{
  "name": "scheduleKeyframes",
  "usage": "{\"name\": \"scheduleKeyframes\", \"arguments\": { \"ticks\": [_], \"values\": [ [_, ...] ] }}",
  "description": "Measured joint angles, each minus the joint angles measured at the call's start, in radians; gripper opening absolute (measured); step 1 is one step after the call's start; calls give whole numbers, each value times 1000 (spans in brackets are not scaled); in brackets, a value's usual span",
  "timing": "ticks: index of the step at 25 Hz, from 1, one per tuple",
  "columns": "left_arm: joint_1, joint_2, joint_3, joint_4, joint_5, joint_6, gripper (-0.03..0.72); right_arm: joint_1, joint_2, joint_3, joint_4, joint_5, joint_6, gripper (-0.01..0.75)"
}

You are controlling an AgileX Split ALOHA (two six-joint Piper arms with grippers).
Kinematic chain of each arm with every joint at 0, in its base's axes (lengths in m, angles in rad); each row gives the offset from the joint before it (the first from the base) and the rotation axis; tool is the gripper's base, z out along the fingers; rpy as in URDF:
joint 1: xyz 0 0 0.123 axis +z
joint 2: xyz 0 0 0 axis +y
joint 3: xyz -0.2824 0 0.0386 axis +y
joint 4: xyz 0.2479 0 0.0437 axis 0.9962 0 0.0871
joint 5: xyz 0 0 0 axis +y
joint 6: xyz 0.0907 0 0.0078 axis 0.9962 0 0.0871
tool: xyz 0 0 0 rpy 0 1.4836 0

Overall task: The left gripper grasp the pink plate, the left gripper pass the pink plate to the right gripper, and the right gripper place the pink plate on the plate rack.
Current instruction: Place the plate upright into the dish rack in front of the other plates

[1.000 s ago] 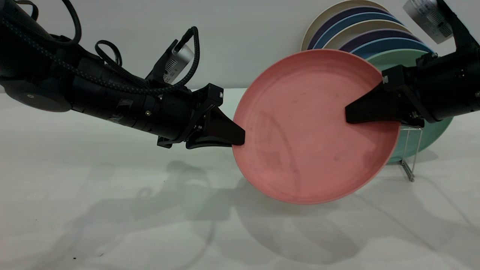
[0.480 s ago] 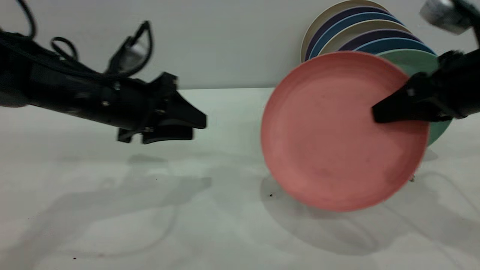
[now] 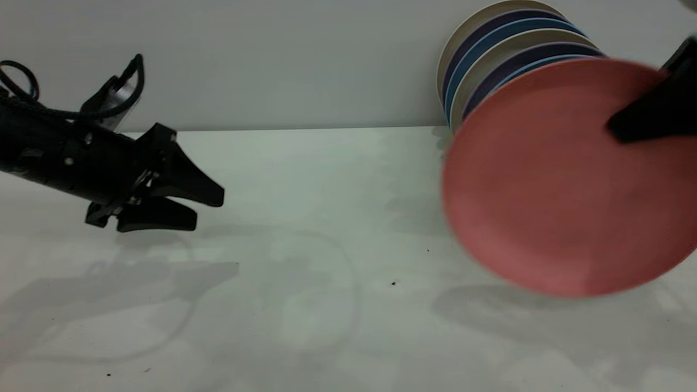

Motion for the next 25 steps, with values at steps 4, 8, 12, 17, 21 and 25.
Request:
{"name": "scheduleKeyframes", "arguments": {
  "ticks": [4,8,12,17,21,25],
  "values": [
    [3,0,0,10,1,-8,553,-1,-18,-60,-148,-100,0,102],
    [3,0,-1,12,2,-9,553,-2,-4,-120,-207,-114,0,102],
    [3,0,-1,14,3,-9,553,-2,10,-182,-215,-80,0,102],
    [3,0,-1,15,4,-9,553,-2,33,-244,-223,-35,0,102],
    [3,0,-1,16,4,-9,553,-2,56,-300,-233,-10,3,102],
    [3,0,-1,20,4,-9,553,-2,80,-351,-290,5,41,102]
  ]
}}
